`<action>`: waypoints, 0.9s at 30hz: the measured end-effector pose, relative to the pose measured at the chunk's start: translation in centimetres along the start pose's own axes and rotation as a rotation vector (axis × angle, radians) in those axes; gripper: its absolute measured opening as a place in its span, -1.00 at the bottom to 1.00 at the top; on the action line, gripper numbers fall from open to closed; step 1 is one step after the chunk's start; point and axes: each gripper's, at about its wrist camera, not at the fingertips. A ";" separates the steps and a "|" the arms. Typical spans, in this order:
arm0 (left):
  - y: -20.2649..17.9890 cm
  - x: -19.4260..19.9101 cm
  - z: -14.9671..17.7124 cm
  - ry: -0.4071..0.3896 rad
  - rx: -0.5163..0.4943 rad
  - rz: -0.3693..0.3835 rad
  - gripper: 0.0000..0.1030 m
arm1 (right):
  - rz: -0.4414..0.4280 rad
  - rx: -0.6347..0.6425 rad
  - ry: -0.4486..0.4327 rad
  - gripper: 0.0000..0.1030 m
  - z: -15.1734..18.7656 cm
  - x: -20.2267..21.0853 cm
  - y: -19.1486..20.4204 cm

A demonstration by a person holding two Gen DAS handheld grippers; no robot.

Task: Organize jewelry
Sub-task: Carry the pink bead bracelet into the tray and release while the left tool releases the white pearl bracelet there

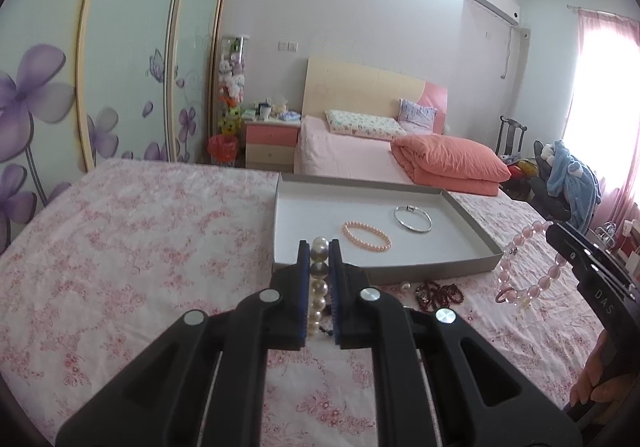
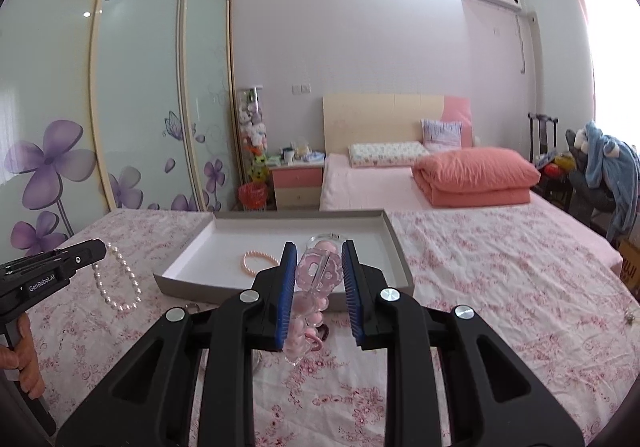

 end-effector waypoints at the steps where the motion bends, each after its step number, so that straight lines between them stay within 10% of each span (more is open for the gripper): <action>1: -0.2 0.3 0.0 -0.014 -0.007 -0.002 -0.81 | 0.006 0.006 -0.014 -0.53 -0.1 0.3 0.1; 27: -3.5 0.2 -1.2 -0.146 -0.096 -0.004 -0.81 | 0.078 0.061 -0.174 -0.53 -2.9 1.1 0.8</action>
Point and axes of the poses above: each gripper's, at about its wrist camera, not at the fingertips, and x roughly against the way its jaws point, y to its left, z to its underside, and after that the axes turned 13 degrees about x, right-handed
